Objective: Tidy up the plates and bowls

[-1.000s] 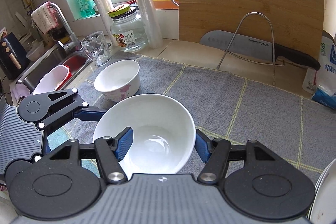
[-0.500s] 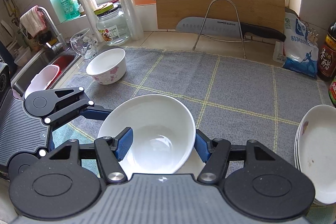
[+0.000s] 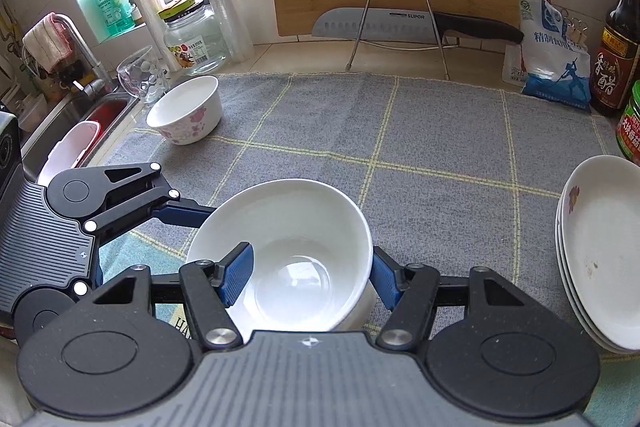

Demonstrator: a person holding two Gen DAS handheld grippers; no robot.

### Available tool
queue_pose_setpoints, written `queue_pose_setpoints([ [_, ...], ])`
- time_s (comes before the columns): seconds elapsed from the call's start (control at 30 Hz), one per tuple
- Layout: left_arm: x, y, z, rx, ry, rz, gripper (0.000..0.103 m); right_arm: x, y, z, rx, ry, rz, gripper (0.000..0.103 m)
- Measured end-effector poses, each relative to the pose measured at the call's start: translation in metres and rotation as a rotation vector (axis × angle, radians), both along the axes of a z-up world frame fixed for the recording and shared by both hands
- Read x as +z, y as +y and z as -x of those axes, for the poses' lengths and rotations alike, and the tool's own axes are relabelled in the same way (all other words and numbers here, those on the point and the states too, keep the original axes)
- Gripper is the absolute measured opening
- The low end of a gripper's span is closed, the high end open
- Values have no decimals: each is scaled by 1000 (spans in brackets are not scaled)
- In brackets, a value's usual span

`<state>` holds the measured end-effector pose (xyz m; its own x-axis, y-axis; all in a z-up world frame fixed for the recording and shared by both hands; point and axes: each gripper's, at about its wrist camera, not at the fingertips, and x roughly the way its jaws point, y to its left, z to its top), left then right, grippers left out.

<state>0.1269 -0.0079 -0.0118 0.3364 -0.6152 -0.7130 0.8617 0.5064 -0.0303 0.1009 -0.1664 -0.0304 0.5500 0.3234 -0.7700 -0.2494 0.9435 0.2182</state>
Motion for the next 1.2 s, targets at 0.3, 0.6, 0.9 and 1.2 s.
queue_pose_setpoints([
  [0.3, -2, -4, -2, -10, 1, -22, 87, -3, -2, -2, 7, 9, -4, 68],
  [0.6, -2, -7, -4, -29, 2, -35, 90, -5, -4, -2, 2, 14, -4, 68],
  [0.9, -6, -8, -5, -44, 6, -45, 95, -7, -4, -1, -8, 16, -1, 69],
  [1.2, 1, 2, -1, -51, -6, -29, 95, 4, -1, 4, -1, -39, -2, 90],
])
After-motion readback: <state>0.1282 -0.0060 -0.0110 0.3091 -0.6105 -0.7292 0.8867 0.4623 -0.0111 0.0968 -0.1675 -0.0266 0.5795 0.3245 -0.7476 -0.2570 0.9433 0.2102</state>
